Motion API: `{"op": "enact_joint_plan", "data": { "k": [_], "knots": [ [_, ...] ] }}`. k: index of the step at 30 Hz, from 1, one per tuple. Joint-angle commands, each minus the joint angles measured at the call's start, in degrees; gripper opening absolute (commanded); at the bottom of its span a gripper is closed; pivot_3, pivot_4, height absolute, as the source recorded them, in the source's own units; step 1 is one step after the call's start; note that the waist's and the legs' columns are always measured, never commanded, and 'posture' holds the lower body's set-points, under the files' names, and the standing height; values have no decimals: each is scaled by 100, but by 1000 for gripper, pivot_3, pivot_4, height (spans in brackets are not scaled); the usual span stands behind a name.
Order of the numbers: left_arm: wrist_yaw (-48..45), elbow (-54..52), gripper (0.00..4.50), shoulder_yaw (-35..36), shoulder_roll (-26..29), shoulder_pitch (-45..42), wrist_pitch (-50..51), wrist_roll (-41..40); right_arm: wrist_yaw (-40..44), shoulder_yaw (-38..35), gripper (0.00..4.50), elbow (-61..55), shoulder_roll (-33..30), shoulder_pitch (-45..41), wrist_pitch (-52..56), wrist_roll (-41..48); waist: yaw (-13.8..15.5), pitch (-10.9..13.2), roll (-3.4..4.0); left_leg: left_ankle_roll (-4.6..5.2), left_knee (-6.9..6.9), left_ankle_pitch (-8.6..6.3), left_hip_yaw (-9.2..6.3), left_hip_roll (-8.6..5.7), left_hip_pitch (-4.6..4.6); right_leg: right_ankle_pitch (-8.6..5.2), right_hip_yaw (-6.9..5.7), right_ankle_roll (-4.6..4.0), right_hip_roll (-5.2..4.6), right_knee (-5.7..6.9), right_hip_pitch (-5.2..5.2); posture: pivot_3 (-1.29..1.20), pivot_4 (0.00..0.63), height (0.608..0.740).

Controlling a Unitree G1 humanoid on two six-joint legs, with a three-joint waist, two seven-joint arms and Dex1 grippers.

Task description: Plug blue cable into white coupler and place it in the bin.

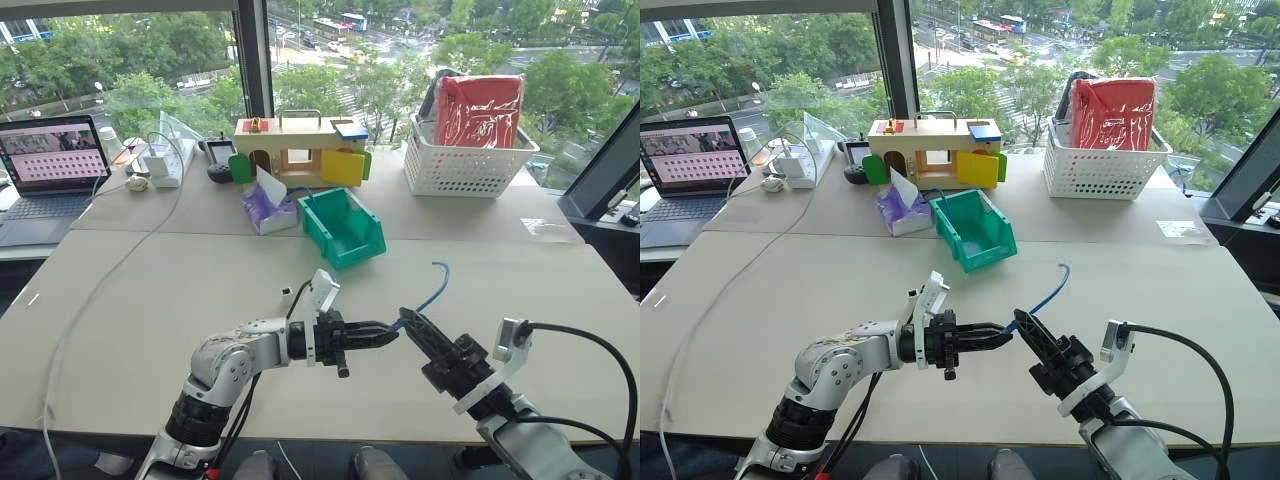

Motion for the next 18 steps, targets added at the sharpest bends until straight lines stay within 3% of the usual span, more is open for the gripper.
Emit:
{"op": "enact_joint_plan", "data": {
  "k": [1,4,8,15,18],
  "knots": [
    [228,-94,1943,52,-8,5,-382,312,299,-250,0,-251,19,-84,-243,-58,4,0,0,0,0,0,0,-1,0,0,0,1,-1,0,0,0,150,716],
    [301,-234,3090,92,84,75,-428,371,322,-453,0,-147,21,-170,-365,-73,3,0,0,0,0,0,1,-2,0,2,2,3,-1,-1,2,0,150,716],
    [-25,-767,4482,460,783,566,-429,194,249,-699,0,141,-171,-541,-379,-218,-41,0,0,0,-2,0,3,2,2,6,5,9,2,2,-2,0,150,716],
    [-1096,-1222,4482,1020,2163,1719,-1284,348,33,-626,0,616,-301,-1347,-235,-349,-18,2,1,0,-10,0,13,4,10,-9,10,-18,-1,4,-4,0,150,716],
    [-1260,-881,4482,1378,2331,2156,-2096,664,-42,-403,0,869,-367,-1739,-61,-620,-3,3,1,0,-10,0,18,3,7,-10,13,-20,-6,0,-5,0,150,716]
  ]
}}
